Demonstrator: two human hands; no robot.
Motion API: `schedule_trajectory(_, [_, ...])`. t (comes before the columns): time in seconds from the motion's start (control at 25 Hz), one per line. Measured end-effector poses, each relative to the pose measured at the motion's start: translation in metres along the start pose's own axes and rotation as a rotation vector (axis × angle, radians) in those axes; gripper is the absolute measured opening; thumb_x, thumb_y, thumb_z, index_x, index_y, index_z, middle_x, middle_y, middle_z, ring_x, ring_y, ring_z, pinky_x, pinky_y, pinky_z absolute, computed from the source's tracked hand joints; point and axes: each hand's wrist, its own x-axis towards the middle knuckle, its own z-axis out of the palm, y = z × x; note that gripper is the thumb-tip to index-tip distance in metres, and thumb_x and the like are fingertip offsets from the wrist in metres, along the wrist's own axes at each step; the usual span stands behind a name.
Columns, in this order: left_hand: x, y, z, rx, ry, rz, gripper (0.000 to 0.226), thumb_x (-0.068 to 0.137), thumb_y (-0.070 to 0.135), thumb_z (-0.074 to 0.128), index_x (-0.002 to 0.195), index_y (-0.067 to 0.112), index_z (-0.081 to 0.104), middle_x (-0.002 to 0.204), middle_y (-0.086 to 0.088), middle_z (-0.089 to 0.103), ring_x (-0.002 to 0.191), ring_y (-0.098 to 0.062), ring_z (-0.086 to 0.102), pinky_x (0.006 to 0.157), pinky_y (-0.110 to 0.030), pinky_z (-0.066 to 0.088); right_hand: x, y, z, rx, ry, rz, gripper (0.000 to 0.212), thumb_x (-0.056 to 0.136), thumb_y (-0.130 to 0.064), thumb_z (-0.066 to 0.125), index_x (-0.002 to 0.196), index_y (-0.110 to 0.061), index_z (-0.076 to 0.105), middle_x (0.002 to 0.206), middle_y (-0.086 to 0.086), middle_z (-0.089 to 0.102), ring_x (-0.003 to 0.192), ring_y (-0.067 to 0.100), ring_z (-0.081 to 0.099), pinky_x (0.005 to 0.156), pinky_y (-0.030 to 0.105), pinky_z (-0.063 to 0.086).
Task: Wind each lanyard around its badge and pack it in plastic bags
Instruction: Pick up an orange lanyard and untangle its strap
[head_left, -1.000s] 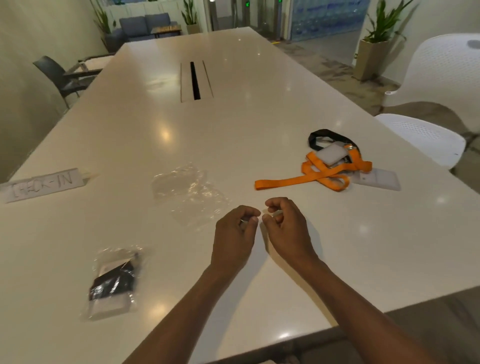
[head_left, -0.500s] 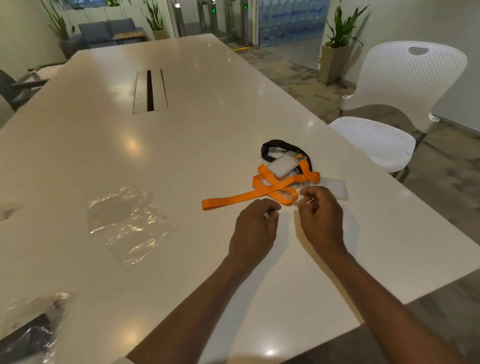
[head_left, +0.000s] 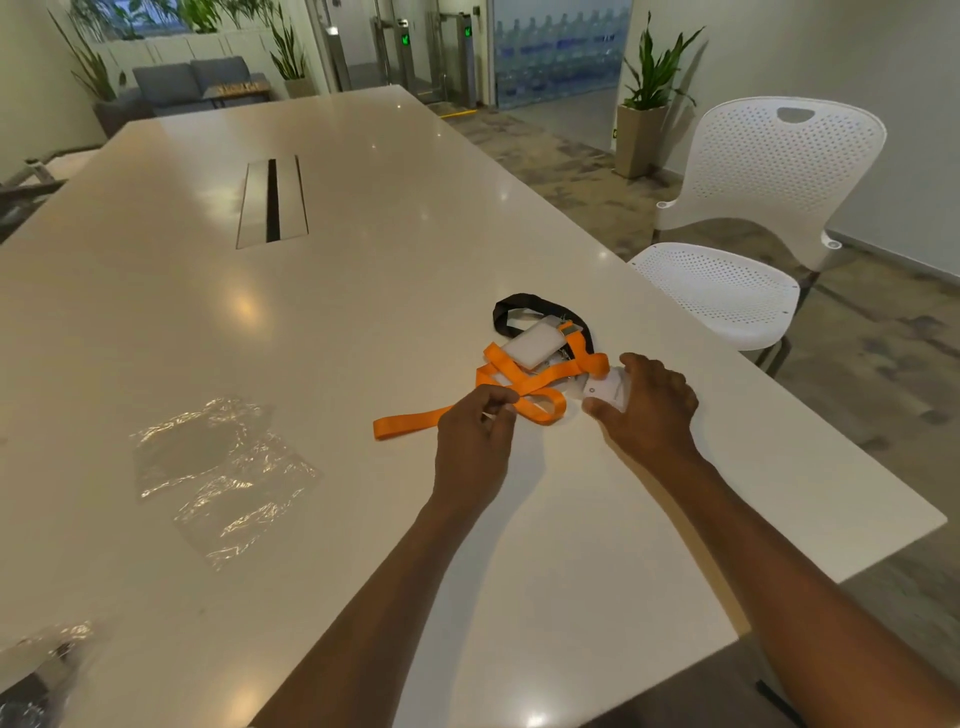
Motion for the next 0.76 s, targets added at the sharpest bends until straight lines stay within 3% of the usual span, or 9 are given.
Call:
schedule_trajectory(0.24, [-0.004, 0.005, -0.001, 0.020, -0.022, 0.026, 0.017, 0.090, 0.023, 0.061, 0.094, 0.038, 0.066, 0.082, 0.025, 0.066, 0.075, 0.001, 0.060, 0.063, -0.017, 0.039, -0.004, -0.004, -0.029, 0.213, 0.040, 0.030, 0.082, 0.065, -0.046, 0.086, 0.129, -0.014, 0.045, 0.121, 0.014, 0.052, 0.107, 0.031, 0.055, 0.079, 0.035, 0.047])
schedule_trajectory(0.36, [-0.005, 0.005, -0.003, -0.006, -0.042, 0.008, 0.015, 0.090, 0.024, 0.059, 0.094, 0.037, 0.066, 0.079, 0.022, 0.065, 0.066, 0.000, 0.057, 0.059, -0.018, 0.038, -0.006, -0.012, -0.048, 0.268, 0.140, -0.004, 0.067, 0.075, -0.034, 0.081, 0.129, -0.012, 0.047, 0.123, 0.013, 0.059, 0.109, 0.030, 0.058, 0.078, 0.028, 0.042])
schedule_trajectory(0.52, [-0.011, 0.011, -0.011, -0.192, -0.101, -0.083, 0.013, 0.090, 0.026, 0.058, 0.094, 0.032, 0.068, 0.069, 0.008, 0.064, 0.054, -0.007, 0.054, 0.053, -0.028, 0.043, -0.007, -0.038, -0.069, 0.403, 0.193, 0.017, 0.043, 0.083, -0.033, 0.075, 0.115, -0.011, 0.056, 0.114, 0.009, 0.063, 0.103, 0.026, 0.060, 0.078, 0.030, 0.048])
schedule_trajectory(0.64, [-0.020, 0.027, -0.028, -0.347, -0.151, -0.109, 0.010, 0.092, 0.032, 0.060, 0.096, 0.029, 0.069, 0.083, -0.005, 0.068, 0.063, -0.014, 0.062, 0.055, -0.029, 0.050, -0.014, -0.067, -0.079, 0.611, 0.222, 0.028, 0.028, 0.087, -0.033, 0.070, 0.105, -0.017, 0.054, 0.107, 0.000, 0.061, 0.095, 0.019, 0.059, 0.066, 0.018, 0.046])
schedule_trajectory(0.76, [-0.020, 0.051, -0.055, -0.364, -0.175, -0.033, 0.023, 0.093, 0.044, 0.057, 0.107, 0.028, 0.067, 0.096, 0.001, 0.072, 0.075, -0.017, 0.068, 0.057, -0.023, 0.051, -0.027, -0.108, -0.076, 0.915, 0.156, 0.046, 0.017, 0.091, -0.028, 0.065, 0.100, -0.016, 0.058, 0.100, 0.003, 0.066, 0.091, 0.024, 0.065, 0.068, 0.029, 0.055])
